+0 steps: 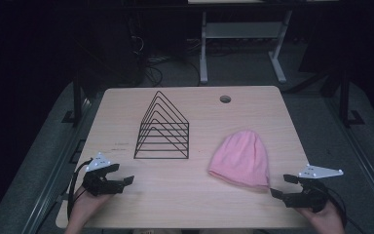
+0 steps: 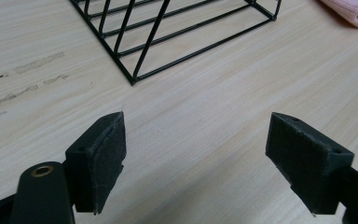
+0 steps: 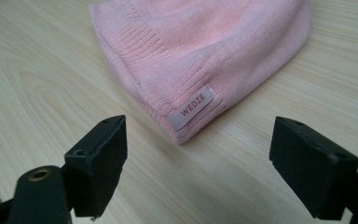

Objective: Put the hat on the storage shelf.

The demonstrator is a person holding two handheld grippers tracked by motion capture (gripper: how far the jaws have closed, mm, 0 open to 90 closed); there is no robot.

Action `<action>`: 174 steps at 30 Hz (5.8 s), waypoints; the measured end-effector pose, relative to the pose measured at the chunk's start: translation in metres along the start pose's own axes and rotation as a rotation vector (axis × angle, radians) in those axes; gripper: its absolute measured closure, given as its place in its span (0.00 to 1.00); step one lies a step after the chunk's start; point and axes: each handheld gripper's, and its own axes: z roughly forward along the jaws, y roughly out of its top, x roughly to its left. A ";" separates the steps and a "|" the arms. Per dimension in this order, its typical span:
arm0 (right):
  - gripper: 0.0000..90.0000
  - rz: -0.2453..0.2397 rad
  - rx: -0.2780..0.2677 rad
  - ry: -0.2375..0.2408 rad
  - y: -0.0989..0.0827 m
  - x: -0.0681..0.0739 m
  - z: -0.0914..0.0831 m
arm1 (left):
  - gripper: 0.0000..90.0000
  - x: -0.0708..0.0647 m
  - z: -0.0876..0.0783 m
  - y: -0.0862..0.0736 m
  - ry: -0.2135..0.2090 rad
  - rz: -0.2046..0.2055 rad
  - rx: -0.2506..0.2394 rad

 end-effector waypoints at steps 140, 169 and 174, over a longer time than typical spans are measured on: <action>0.87 0.103 0.085 0.140 0.156 -0.069 0.092 | 0.23 0.001 -0.007 -0.003 0.004 -0.024 -0.019; 0.88 -0.083 -0.077 0.173 0.189 -0.019 0.028 | 0.23 0.004 -0.010 0.004 -0.044 -0.057 -0.046; 0.88 -0.101 -0.101 0.176 0.195 -0.014 0.021 | 0.24 0.004 -0.009 0.006 -0.062 -0.051 -0.036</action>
